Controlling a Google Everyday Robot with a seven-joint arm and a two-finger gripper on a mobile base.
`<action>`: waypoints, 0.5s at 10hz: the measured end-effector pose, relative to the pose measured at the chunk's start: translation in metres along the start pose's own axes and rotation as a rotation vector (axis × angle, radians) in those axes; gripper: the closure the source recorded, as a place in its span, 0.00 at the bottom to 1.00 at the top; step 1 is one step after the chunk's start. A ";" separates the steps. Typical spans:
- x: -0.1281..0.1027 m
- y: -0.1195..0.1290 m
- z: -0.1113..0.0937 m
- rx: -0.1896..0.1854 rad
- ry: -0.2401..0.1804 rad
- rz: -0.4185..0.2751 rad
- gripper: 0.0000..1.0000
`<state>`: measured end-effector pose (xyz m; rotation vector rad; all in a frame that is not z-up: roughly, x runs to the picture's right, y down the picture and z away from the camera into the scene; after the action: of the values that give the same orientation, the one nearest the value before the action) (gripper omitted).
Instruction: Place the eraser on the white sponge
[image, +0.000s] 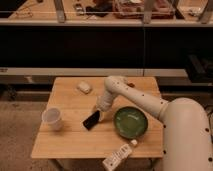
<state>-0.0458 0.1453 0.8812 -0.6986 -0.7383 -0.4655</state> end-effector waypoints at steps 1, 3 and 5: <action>-0.002 -0.010 -0.013 0.026 -0.025 0.045 0.96; -0.003 -0.030 -0.039 0.070 -0.064 0.130 1.00; 0.005 -0.058 -0.062 0.119 -0.065 0.259 1.00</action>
<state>-0.0502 0.0608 0.8752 -0.6887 -0.7191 -0.1619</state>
